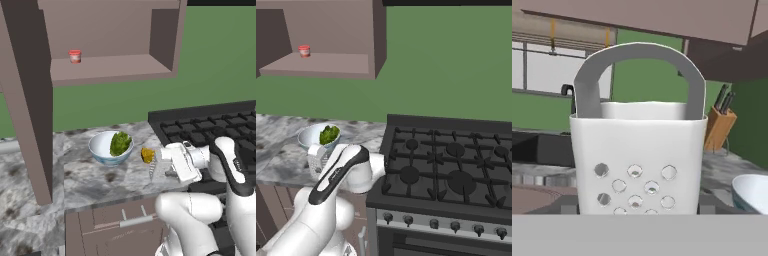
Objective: Pick the cheese from the fridge and the cheese grater from the cabinet and place them next to the salad bowl.
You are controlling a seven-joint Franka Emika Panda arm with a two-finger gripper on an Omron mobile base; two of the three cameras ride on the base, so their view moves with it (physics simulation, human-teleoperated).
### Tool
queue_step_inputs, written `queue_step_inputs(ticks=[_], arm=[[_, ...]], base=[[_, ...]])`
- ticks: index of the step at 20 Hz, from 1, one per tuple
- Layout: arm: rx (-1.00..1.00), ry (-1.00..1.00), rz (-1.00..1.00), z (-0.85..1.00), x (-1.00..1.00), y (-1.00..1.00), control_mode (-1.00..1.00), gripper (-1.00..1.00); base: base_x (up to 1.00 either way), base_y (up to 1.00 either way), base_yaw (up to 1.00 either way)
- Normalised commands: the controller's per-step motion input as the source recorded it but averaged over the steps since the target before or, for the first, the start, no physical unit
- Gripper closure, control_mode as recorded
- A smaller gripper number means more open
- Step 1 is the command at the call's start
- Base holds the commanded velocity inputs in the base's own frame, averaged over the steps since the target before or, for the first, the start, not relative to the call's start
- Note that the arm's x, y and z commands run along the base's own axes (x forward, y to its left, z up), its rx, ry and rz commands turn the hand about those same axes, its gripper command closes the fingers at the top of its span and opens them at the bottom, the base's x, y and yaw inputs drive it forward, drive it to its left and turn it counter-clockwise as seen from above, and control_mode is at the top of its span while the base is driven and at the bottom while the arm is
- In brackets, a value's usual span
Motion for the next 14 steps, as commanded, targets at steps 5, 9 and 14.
queue_step_inputs(ticks=[5,9,14], arm=[[-0.02,0.01,0.0,-0.25,0.48,-0.06,-1.0,1.0],[-0.02,0.0,-0.01,-0.25,0.53,-0.03,-1.0,1.0],[-0.02,0.0,-0.01,-0.28,0.48,-0.01,-1.0,1.0]], base=[[0.0,0.0,0.0],[0.0,0.0,0.0],[0.0,0.0,0.0]])
